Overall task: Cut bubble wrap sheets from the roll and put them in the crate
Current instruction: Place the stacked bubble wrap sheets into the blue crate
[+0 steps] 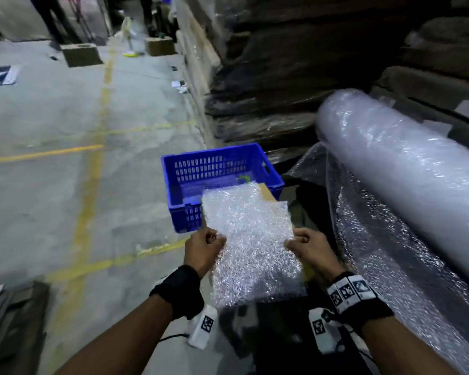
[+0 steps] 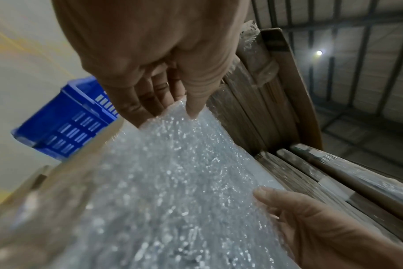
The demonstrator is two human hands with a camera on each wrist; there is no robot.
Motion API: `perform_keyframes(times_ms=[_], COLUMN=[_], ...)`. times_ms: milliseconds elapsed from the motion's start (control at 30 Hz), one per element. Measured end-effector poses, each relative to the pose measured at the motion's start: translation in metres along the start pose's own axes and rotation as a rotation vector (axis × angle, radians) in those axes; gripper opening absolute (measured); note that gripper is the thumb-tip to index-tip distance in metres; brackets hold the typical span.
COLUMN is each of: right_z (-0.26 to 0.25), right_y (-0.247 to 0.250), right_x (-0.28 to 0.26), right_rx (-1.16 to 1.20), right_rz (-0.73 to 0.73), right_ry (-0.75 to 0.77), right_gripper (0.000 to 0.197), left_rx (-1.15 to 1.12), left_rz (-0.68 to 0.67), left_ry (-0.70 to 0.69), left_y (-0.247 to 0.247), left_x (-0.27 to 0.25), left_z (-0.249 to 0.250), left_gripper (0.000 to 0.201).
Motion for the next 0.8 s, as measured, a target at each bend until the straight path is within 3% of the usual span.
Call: perform_keyframes(times_ms=[200, 400, 633, 800], right_z=[-0.03, -0.037, -0.033, -0.034], right_y=[-0.014, -0.015, -0.024, -0.036], right_x=[0.09, 0.163, 0.198, 0.203], right_rx=[0.02, -0.082, -0.344, -0.401], right_rz=[-0.08, -0.143, -0.156, -0.167], right_ry=[0.009, 0.022, 0.056, 0.059], right_gripper=[0.02, 0.03, 0.022, 0.019], left_rx=[0.059, 0.106, 0.191, 0.253], left_rz=[0.085, 0.108, 0.126, 0.078], left_ry=[0.076, 0.153, 0.241, 0.292], left_y=[0.021, 0.021, 0.025, 0.029], left_x=[0.066, 0.119, 0.14, 0.142], left_z=[0.007, 0.014, 0.002, -0.003], left_gripper=[0.013, 0.017, 0.03, 0.025])
Point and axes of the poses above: each hand's wrist, its own x-axis towards the middle knuckle, its own y-axis out of the back of the hand, z = x × y, the point moved 8 cm from there along x, towards the middle knuckle, and after that the axes turned 10 degrees about -z, right-handed, at the moved point
